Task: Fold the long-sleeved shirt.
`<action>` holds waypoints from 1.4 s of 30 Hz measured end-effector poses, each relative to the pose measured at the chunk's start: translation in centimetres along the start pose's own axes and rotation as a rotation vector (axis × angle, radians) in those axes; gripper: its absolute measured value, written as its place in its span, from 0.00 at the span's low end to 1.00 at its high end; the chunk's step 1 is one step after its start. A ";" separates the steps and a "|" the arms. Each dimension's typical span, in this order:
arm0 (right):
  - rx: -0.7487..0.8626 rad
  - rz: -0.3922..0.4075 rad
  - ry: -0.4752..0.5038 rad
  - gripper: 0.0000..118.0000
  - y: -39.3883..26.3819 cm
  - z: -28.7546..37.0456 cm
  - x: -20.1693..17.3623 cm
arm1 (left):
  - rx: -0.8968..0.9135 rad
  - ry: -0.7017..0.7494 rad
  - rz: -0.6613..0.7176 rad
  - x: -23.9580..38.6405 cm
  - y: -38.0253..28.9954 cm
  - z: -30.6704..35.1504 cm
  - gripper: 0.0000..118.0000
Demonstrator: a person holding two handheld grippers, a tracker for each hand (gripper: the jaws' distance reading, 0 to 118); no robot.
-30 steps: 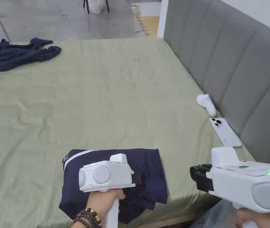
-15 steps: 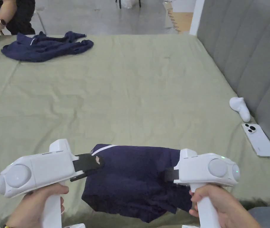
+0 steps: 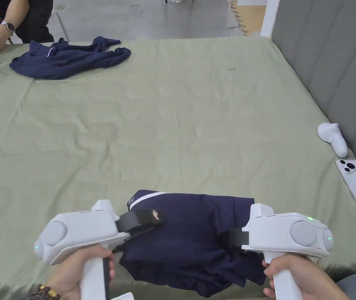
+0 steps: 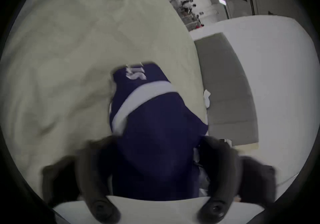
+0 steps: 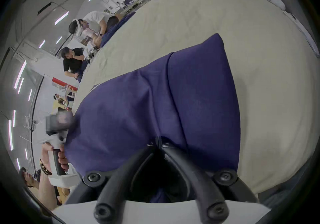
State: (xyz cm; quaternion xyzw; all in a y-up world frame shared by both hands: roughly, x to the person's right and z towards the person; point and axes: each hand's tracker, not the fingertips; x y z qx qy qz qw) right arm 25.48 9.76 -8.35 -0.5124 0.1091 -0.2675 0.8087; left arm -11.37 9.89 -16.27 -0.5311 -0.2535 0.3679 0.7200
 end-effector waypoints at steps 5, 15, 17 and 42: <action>0.005 -0.003 -0.038 0.00 0.7 0.5 -1.7 | 0.009 0.044 -0.097 0.2 1.0 2.0 0.31; 0.281 0.439 -0.068 0.00 3.8 -0.6 -20.8 | 0.113 0.097 -0.126 -4.8 5.3 13.4 0.26; 0.344 0.515 -0.039 0.00 4.0 -2.3 -25.8 | 0.138 0.134 -0.138 -6.6 7.3 17.4 0.26; 0.383 0.840 0.191 0.00 2.7 -18.7 -50.3 | 0.641 0.574 -0.107 -19.4 16.3 43.8 0.69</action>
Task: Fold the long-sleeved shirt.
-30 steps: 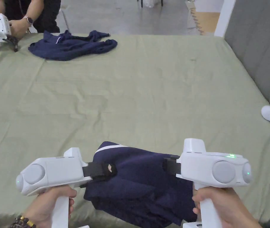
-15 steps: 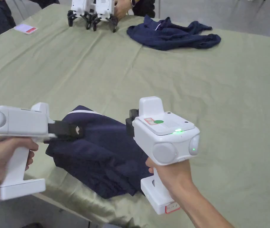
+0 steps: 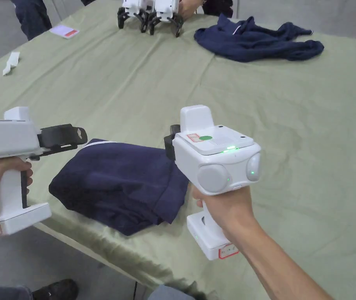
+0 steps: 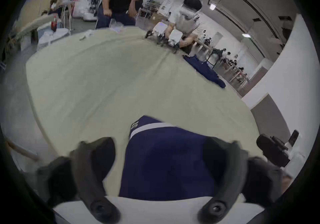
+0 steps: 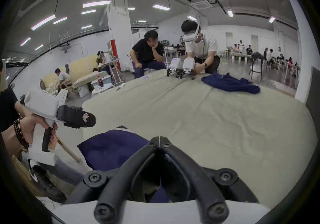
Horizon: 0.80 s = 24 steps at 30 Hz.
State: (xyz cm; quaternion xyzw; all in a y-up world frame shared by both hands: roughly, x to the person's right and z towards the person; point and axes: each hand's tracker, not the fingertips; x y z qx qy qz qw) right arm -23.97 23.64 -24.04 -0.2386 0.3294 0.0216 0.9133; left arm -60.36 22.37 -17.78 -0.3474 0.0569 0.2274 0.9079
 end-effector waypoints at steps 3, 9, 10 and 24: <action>0.066 -0.005 -0.037 0.00 2.0 5.8 2.8 | 0.073 -0.039 -0.054 5.7 0.3 2.4 0.13; 0.290 0.008 -0.179 0.03 5.0 21.0 10.0 | 0.255 -0.294 -0.215 21.6 -2.3 7.7 0.04; 0.323 0.015 -0.217 0.03 5.2 23.8 11.3 | 0.288 -0.331 -0.252 24.5 -3.4 8.5 0.04; 0.454 -0.023 -0.759 0.00 -8.1 45.3 21.7 | 0.667 -0.317 -0.612 45.4 -21.6 10.2 0.04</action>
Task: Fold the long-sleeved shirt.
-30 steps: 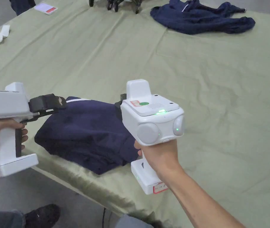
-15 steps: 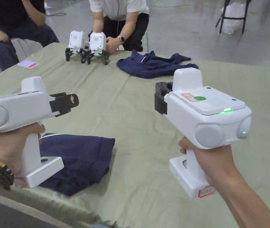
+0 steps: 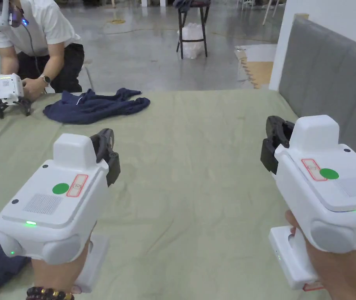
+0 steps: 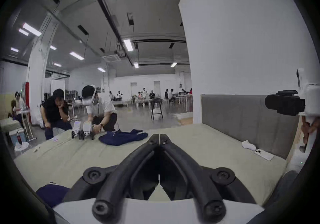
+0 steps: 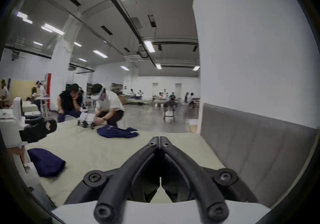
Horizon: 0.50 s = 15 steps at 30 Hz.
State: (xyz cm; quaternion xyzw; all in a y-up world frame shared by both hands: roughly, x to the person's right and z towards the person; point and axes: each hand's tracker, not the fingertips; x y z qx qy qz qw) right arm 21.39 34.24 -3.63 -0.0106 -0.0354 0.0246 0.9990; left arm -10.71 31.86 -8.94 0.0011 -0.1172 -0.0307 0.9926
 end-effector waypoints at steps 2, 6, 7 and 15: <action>-0.011 -0.007 -0.022 0.00 -1.6 1.1 1.2 | -0.029 -0.052 0.020 1.3 -1.1 0.4 0.04; -0.033 0.021 -0.079 0.00 -3.5 2.3 1.9 | -0.030 -0.034 0.032 3.1 -3.1 1.5 0.04; -0.037 0.056 -0.104 0.00 -3.7 2.5 1.8 | -0.036 -0.027 0.026 3.3 -3.5 1.8 0.04; -0.074 0.035 -0.070 0.00 -6.1 2.1 1.0 | -0.058 0.071 0.010 3.0 -5.2 2.5 0.04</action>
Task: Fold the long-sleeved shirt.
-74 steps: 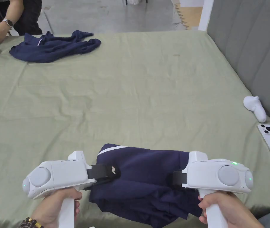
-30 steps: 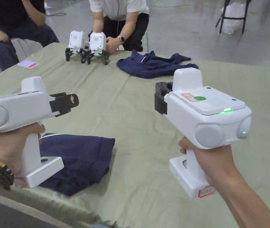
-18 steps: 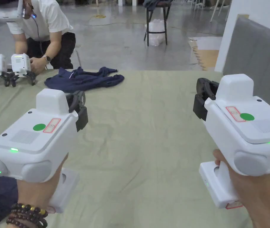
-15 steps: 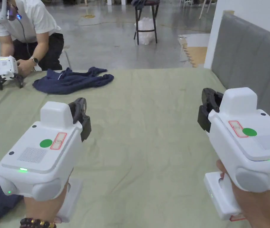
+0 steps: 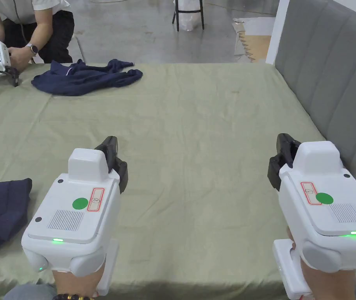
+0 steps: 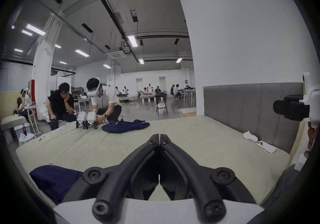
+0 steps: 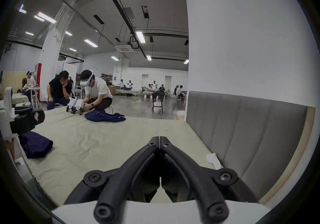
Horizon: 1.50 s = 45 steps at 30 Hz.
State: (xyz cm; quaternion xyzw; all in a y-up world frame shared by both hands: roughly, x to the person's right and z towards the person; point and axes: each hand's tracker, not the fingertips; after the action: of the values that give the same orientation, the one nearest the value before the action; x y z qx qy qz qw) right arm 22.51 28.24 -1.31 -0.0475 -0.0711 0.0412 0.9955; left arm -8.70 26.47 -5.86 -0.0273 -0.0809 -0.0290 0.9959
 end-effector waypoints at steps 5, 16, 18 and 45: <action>-0.013 0.026 0.009 0.00 -0.2 -0.3 -0.7 | -0.012 0.016 -0.006 -0.2 -0.1 0.0 0.05; 0.015 0.034 -0.041 1.00 -0.8 -0.6 -0.6 | 0.021 0.022 -0.005 -0.3 -0.1 0.0 0.94; 0.005 0.041 -0.048 1.00 -0.8 -0.9 -0.5 | 0.017 0.028 -0.009 -0.4 -0.1 -0.2 0.94; 0.007 0.015 -0.043 1.00 -0.8 -1.0 -0.7 | 0.019 0.011 -0.038 0.0 0.2 -0.6 0.94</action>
State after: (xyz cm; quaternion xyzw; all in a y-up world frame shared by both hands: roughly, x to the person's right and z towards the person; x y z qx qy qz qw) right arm 22.04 27.29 -2.27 -0.0436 -0.0922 0.0502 0.9935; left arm -8.60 26.66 -6.45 -0.0164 -0.0762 -0.0471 0.9958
